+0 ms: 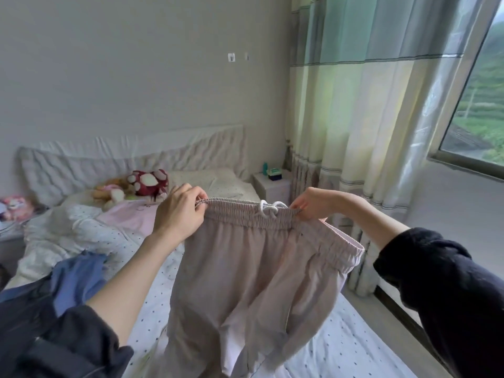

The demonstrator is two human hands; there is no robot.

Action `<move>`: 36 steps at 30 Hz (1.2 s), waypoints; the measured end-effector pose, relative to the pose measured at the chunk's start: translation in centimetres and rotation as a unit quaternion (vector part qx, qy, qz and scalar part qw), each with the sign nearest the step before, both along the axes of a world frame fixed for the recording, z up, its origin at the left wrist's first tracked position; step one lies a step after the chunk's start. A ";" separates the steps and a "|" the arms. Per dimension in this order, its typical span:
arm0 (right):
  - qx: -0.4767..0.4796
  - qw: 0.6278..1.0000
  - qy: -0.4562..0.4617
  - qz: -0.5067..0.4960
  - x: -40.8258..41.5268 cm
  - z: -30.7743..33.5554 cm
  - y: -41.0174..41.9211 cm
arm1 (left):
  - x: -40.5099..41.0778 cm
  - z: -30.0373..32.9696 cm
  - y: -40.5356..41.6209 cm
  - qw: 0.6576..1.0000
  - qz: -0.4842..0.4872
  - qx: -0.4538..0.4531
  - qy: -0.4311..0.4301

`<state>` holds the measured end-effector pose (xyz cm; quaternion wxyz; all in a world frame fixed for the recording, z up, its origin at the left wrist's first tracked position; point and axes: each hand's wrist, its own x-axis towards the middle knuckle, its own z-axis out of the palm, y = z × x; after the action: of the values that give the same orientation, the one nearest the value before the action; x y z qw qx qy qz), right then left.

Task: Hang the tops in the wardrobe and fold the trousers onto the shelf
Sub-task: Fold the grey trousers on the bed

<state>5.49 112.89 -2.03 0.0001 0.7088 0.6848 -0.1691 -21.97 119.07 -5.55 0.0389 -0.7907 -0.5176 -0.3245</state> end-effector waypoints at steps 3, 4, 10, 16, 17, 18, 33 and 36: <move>0.037 0.999 0.006 -0.018 2.2 -1.7 5.7 | 2.9 -1.5 4.4 0.997 0.053 -0.047 0.013; 0.095 0.995 0.002 -0.031 2.7 -2.5 8.8 | 4.1 -2.0 6.8 0.995 0.084 -0.050 0.009; 0.302 0.953 -0.014 -0.005 1.5 -8.9 22.3 | 8.2 -7.1 18.6 0.979 0.158 -0.093 -0.092; 0.069 0.995 0.069 0.010 3.3 -26.9 19.1 | 9.4 -24.5 13.3 0.934 0.103 -0.340 0.033; 0.043 0.996 0.084 -0.002 3.7 -28.9 18.0 | 9.2 -26.5 12.3 0.927 0.096 -0.360 0.046; 0.010 0.996 0.090 -0.010 4.0 -31.1 16.8 | 9.2 -28.9 11.1 0.918 0.087 -0.382 0.060; -0.117 0.902 0.314 -0.274 0.5 -44.8 -11.2 | 12.6 -41.0 -14.9 0.844 -0.067 -0.530 -0.055; -0.119 0.894 0.329 -0.279 -0.3 -44.2 -15.8 | 11.3 -40.3 -18.5 0.857 -0.061 -0.509 0.041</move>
<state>5.18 97.09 -46.26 -0.1880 0.7694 0.3943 -0.4661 -10.68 100.54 -45.81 -0.3681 -0.7428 -0.5591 0.0153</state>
